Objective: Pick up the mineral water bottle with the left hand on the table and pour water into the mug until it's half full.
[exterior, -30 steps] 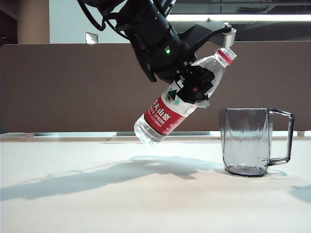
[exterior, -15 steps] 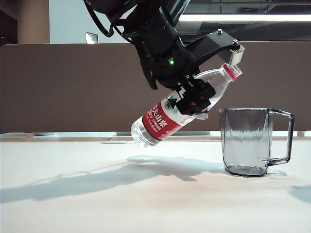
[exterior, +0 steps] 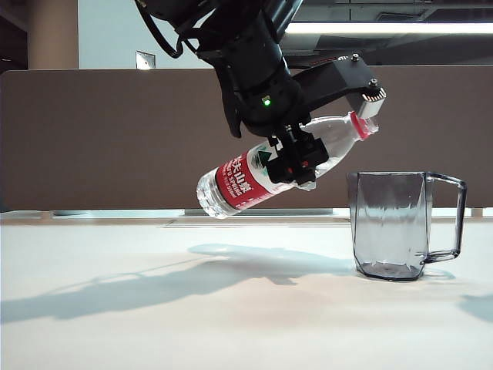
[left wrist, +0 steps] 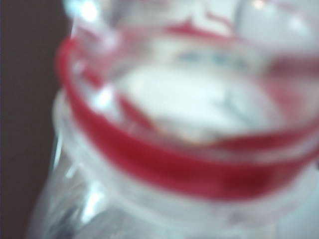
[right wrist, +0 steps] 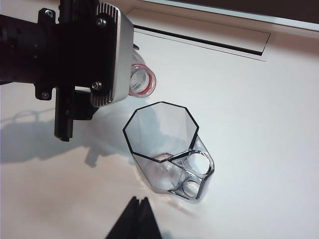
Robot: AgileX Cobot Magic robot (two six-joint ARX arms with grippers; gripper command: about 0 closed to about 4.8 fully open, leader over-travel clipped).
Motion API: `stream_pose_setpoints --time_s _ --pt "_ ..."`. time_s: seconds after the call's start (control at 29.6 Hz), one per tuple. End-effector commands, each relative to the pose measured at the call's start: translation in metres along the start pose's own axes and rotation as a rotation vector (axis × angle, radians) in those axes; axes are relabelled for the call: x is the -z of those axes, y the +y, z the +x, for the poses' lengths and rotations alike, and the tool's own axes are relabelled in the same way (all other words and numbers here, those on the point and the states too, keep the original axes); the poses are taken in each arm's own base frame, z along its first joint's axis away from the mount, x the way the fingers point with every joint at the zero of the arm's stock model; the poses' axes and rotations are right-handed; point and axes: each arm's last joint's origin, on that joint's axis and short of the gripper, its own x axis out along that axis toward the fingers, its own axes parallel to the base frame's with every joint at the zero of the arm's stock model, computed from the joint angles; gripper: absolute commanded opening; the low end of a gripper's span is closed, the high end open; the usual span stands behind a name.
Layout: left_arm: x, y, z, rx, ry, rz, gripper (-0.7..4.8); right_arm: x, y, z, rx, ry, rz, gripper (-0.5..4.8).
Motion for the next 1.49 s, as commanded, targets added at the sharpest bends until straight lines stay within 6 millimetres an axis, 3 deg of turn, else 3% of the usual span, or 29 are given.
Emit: stream_pose_setpoints --time_s 0.03,0.64,1.49 --pt "-0.009 0.012 -0.004 -0.083 -0.037 0.001 2.76 -0.004 0.0 -0.002 -0.003 -0.03 -0.008 -0.02" --pt "-0.018 0.008 0.002 -0.097 -0.087 0.057 2.76 -0.004 0.0 -0.002 -0.003 -0.03 -0.008 -0.02" --pt "-0.023 0.001 0.002 -0.148 -0.006 0.168 2.76 -0.004 0.0 -0.002 -0.003 -0.029 -0.009 -0.02"
